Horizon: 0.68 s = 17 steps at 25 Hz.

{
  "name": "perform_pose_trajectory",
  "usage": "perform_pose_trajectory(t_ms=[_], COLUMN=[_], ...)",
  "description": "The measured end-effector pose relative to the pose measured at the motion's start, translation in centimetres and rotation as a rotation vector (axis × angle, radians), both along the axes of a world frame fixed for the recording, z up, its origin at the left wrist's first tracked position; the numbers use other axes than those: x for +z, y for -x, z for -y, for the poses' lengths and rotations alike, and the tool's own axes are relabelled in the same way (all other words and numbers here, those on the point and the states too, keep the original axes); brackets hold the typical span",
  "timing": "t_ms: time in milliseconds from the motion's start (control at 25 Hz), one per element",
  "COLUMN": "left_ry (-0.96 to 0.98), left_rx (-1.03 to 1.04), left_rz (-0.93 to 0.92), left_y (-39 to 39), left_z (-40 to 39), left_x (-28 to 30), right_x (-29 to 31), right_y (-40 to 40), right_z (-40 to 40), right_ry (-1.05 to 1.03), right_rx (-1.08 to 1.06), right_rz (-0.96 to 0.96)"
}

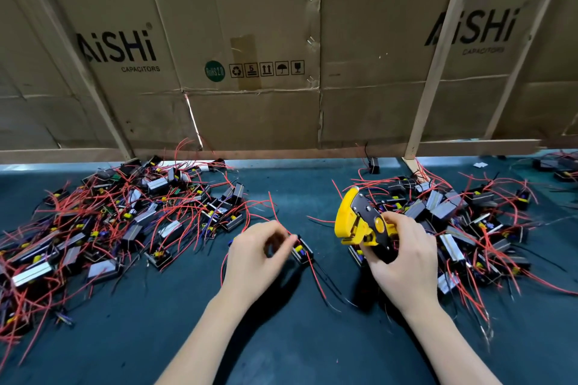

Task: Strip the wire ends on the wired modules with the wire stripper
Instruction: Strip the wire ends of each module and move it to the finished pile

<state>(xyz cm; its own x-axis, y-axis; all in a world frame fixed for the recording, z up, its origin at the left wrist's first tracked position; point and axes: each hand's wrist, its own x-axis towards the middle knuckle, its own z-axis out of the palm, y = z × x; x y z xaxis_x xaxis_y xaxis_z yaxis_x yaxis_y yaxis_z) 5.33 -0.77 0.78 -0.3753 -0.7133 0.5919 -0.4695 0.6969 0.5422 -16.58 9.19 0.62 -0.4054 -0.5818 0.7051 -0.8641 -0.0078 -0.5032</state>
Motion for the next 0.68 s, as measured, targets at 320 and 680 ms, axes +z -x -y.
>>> perform_pose_trajectory(t_ms=[320,680], left_ry=[0.102,-0.126], left_rx=[-0.421,-0.246], left_rz=[0.345,-0.030], left_y=[1.6,1.0], left_z=[-1.2,-1.8], left_x=[-0.6,-0.2], right_x=[-0.3,-0.7], right_y=[0.5,1.3], right_z=[0.0,0.2], right_ry=[0.024,-0.191], right_rx=[-0.139,-0.401], right_rz=[-0.123,-0.433])
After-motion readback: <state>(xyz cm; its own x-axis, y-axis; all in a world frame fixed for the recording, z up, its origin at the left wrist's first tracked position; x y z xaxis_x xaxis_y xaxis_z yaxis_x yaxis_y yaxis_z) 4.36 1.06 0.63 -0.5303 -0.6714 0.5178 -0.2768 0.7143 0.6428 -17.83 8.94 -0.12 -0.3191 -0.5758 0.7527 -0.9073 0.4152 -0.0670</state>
